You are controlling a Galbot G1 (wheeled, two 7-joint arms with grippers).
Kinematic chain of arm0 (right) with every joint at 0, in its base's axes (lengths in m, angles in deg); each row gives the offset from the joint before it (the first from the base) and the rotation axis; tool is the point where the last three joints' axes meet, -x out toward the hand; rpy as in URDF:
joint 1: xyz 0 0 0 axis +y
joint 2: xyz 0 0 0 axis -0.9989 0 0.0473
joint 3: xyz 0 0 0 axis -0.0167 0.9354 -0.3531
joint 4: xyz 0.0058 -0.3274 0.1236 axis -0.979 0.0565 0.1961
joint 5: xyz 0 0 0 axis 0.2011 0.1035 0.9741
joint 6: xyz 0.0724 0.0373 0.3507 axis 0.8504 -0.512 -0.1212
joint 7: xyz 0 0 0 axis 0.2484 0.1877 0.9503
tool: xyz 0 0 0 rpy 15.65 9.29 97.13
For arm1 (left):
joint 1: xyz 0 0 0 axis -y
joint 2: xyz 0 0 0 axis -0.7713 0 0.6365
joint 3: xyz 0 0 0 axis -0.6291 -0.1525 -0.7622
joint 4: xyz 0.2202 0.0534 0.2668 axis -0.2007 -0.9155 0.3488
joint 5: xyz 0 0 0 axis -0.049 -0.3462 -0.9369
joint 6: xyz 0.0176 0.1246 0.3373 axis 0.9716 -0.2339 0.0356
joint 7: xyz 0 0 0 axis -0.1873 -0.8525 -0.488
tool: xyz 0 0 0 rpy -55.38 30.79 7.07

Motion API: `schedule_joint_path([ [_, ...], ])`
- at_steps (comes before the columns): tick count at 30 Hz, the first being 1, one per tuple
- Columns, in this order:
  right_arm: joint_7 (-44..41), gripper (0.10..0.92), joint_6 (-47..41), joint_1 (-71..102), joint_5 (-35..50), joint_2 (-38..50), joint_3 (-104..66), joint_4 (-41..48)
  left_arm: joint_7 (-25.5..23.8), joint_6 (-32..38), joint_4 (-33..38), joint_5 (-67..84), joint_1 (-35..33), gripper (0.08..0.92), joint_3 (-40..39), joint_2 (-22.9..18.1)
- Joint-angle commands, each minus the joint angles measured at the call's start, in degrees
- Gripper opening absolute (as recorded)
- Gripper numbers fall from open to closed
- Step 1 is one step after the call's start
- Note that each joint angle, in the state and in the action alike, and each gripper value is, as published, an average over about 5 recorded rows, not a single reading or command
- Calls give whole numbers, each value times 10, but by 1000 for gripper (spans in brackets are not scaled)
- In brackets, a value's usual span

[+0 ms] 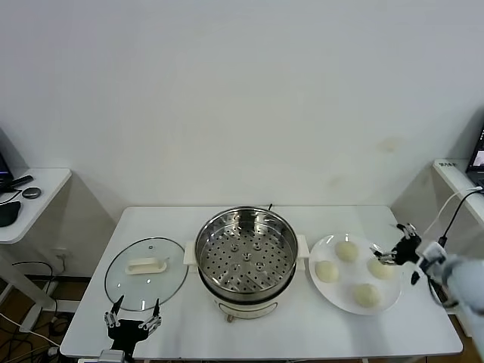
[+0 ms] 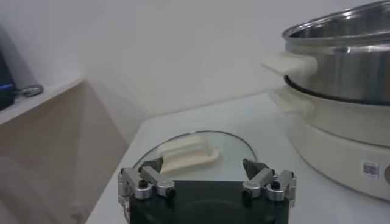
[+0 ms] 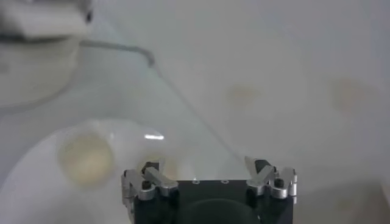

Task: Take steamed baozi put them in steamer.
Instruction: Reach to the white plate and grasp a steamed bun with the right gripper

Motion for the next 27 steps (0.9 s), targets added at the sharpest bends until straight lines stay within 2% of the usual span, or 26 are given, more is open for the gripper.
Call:
schedule_joint_path([
  [1, -266, 823, 134, -436, -150, 52, 414, 240, 0, 0, -3, 0, 1, 823, -1, -1],
  [7, -273, 823, 187, -497, -212, -69, 484, 354, -2, -2, -6, 0, 0, 823, 2, -4],
  [13, -270, 823, 205, -502, -239, -129, 484, 423, -3, -3, -11, 1, -4, 823, 9, -10],
  [18, -270, 823, 214, -507, -252, -153, 482, 461, -9, -7, -9, 4, -4, 823, 11, -12],
  [27, -270, 823, 218, -490, -271, -156, 467, 467, -17, -15, -2, 11, 0, 823, 13, -15],
])
